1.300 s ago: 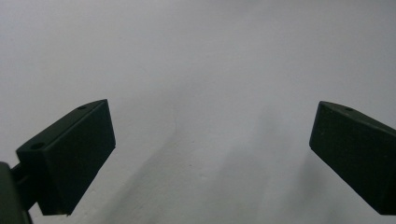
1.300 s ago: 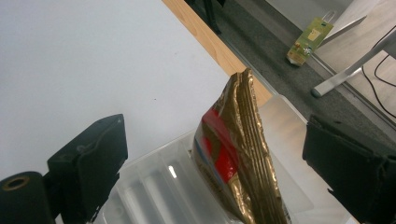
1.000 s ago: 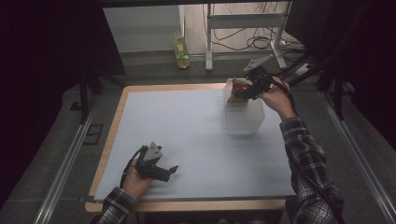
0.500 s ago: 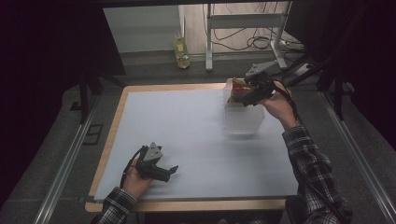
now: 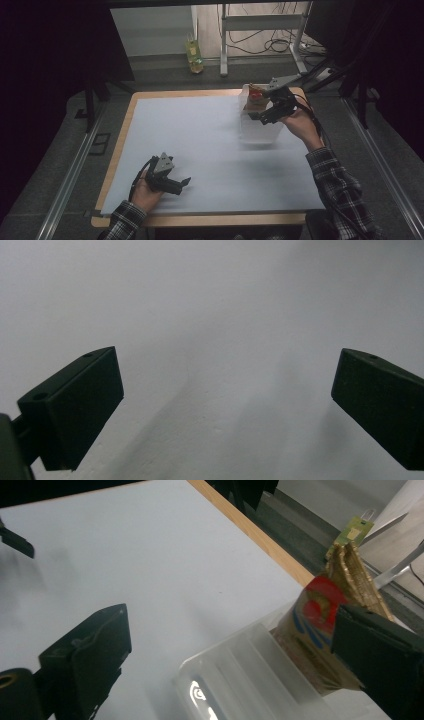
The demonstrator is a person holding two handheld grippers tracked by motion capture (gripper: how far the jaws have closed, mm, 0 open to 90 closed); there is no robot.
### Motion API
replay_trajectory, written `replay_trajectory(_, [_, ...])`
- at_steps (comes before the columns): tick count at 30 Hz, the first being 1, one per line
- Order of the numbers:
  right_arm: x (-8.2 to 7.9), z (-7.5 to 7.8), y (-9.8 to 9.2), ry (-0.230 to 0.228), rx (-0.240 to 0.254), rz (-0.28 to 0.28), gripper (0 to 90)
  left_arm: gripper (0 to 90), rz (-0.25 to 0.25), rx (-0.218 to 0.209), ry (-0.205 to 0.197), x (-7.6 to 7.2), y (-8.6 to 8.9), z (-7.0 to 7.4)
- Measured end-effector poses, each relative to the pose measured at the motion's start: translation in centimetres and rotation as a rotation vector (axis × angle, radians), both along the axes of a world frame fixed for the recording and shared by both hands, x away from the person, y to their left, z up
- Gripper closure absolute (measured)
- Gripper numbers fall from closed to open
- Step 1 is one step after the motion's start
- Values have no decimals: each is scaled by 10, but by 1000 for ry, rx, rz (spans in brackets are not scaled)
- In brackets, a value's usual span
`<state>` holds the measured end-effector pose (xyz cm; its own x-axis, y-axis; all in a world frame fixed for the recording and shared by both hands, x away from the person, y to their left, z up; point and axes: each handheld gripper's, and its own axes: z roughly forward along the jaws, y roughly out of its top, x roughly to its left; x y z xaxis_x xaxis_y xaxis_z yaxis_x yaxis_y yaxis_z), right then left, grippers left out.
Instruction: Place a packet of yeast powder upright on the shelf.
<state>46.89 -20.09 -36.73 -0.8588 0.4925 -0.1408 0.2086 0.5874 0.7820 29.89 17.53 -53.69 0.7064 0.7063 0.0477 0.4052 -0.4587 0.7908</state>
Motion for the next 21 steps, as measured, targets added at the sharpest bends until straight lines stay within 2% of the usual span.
replay_trajectory(16, [-28,-14,-4,9,42,16,0,3,8,-16,-16,-1,2,2])
replay_trajectory(21, [-34,-20,-5,2,43,22,0,3,11,-52,-2,0,2,3])
